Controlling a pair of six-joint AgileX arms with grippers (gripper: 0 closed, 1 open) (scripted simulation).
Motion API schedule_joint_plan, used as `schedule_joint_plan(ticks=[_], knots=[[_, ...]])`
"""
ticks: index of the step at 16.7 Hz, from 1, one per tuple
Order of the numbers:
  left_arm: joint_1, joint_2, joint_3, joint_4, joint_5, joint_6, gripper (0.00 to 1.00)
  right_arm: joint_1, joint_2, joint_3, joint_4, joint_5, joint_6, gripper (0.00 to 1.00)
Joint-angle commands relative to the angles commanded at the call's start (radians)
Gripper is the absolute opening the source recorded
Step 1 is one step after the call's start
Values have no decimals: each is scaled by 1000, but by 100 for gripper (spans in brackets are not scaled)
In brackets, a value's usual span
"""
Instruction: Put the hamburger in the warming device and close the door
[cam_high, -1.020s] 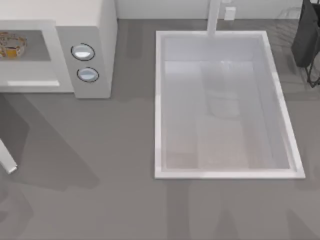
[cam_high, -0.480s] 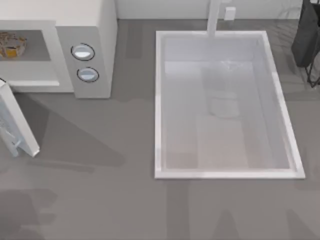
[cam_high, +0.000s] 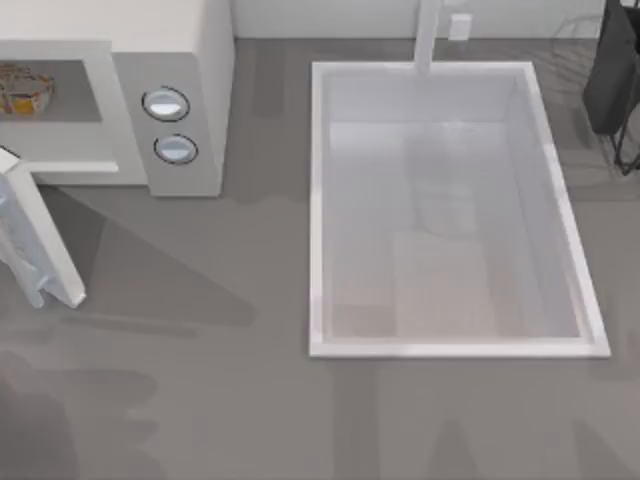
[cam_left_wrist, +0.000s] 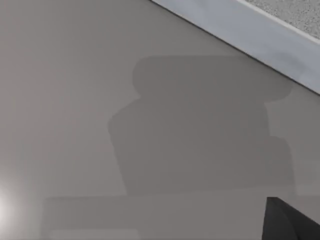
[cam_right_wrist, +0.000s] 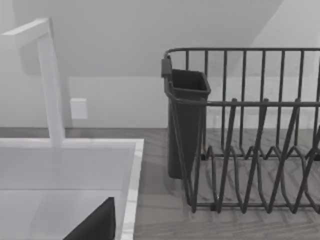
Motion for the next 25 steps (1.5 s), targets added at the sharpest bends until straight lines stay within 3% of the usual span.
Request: schedule_joint_plan(ticks=[4, 7, 15, 25], knots=[[-240, -84, -56, 7, -145, -170, 0, 0, 0, 0, 0, 0, 0, 100], [-330, -139, -82, 16, -221, -255, 0, 0, 0, 0, 0, 0, 0, 100], [-340, -102, -53, 36, -229, -264, 0, 0, 0, 0, 0, 0, 0, 100], [-375, 357, 212, 218, -250, -284, 0, 0, 0, 0, 0, 0, 0, 100]])
